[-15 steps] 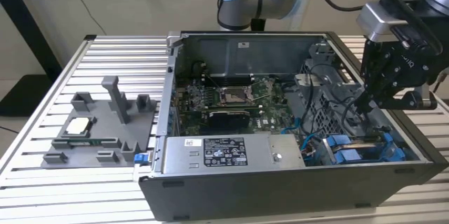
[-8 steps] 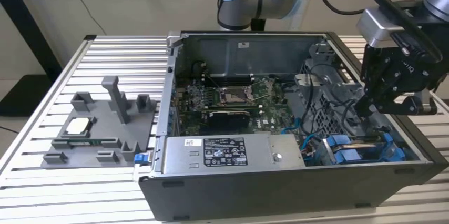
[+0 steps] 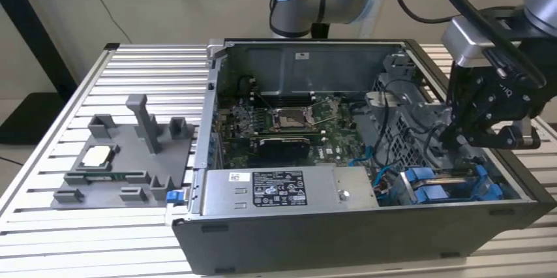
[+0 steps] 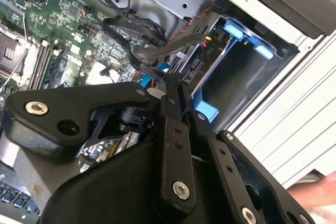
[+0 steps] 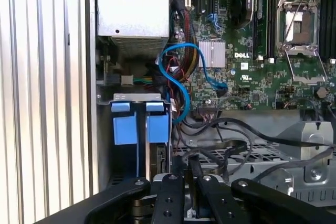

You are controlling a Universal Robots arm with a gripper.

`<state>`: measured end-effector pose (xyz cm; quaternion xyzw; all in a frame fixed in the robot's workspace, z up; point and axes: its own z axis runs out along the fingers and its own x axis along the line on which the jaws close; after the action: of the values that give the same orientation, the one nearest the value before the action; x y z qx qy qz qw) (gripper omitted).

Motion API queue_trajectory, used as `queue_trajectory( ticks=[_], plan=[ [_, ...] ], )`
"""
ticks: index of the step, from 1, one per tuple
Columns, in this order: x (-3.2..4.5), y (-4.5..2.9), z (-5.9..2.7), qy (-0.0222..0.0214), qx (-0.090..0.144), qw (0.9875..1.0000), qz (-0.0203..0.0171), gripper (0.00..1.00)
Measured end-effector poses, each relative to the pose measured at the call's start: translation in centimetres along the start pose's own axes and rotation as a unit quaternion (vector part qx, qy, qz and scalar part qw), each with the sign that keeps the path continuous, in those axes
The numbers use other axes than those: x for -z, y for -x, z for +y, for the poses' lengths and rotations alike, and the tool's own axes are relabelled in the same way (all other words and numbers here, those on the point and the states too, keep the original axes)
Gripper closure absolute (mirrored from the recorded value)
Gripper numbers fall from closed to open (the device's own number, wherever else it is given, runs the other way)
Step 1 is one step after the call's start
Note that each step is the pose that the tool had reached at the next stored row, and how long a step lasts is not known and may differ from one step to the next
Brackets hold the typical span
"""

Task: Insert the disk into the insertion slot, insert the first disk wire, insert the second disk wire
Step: 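Insert the second disk wire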

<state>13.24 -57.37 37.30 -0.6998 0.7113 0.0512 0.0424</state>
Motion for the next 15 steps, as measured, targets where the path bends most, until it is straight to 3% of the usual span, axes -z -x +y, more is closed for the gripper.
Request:
queue_trajectory(
  ticks=[9,10,15],
  plan=[
    [-0.65,-0.31,-0.01,0.0,0.0,1.0,0.0,0.84],
    [-0.98,-0.41,-0.02,0.0,0.0,1.0,0.0,0.84],
    [-1.09,-0.63,-0.02,0.0,0.0,1.0,0.0,0.84]
  ],
)
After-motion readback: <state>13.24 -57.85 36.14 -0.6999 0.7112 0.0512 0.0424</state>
